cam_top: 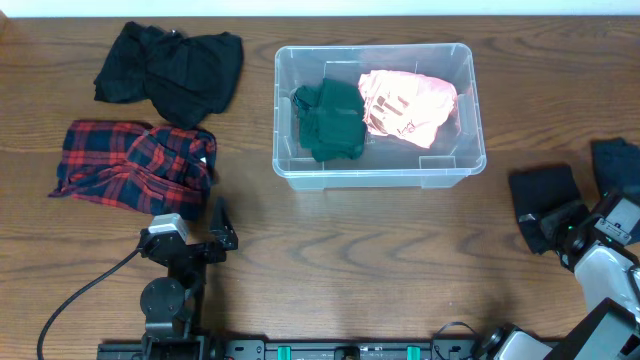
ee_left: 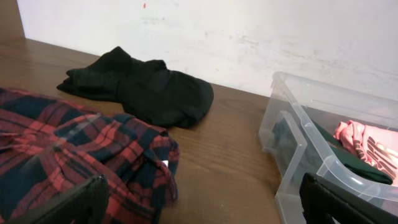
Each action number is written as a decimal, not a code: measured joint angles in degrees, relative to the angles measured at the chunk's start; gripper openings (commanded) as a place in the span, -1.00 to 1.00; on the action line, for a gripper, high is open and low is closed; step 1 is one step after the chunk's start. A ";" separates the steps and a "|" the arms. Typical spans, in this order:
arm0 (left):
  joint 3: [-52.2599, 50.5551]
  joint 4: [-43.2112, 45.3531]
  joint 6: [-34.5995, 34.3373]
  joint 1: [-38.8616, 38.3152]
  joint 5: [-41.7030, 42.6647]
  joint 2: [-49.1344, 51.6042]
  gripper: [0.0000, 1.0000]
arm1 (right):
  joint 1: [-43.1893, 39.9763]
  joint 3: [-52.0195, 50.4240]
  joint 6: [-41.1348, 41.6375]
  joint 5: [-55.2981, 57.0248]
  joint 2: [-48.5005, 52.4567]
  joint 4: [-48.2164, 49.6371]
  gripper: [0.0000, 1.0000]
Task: Pack container
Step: 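Move the right gripper to the folded black garment and grasp it, then carry the black garment into the bin beside the green shirt, then open the right gripper and withdraw it from the bin, then reach the right gripper to the second black garment on the right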
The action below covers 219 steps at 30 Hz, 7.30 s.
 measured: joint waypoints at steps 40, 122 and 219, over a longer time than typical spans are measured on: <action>0.00 0.00 0.00 0.00 0.00 0.00 0.96 | 48.54 36.57 -22.69 -28.04 7.41 -3.69 -0.98; 0.00 0.00 0.00 0.00 0.00 0.00 0.96 | 60.46 55.67 -25.77 -11.19 30.12 -27.04 0.08; 0.00 0.00 0.00 0.00 0.00 0.00 0.96 | -27.21 24.59 -24.90 -12.85 28.65 13.90 0.37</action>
